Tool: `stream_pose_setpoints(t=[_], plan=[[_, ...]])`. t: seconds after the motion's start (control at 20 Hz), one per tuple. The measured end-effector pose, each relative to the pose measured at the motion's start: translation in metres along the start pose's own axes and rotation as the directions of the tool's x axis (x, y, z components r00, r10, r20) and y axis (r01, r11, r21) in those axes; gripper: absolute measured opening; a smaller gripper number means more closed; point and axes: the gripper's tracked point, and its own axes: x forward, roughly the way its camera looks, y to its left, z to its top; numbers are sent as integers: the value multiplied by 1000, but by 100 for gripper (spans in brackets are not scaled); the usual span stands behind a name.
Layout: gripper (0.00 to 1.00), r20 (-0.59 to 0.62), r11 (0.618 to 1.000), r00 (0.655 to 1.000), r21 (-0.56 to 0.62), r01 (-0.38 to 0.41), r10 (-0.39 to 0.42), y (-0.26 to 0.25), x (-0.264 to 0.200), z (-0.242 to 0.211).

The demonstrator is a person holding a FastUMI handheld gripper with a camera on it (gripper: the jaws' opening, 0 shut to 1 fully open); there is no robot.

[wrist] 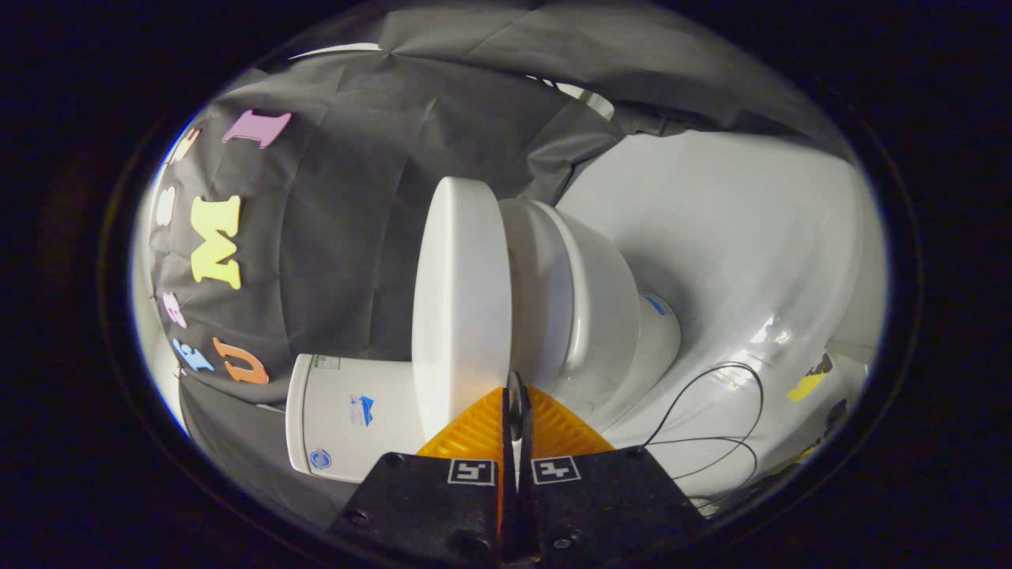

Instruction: Open the toilet lid.

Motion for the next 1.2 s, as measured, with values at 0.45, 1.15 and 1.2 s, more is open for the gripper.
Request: stream_pose_setpoints(t=[0.45,1.15,1.2], plan=[[4,52,992,999,-124,7,-1,34,-5,-1],[4,137,942,991,-334,39,7,96,-27,-13],[4,143,937,990,-347,43,8,101,-28,-14]])
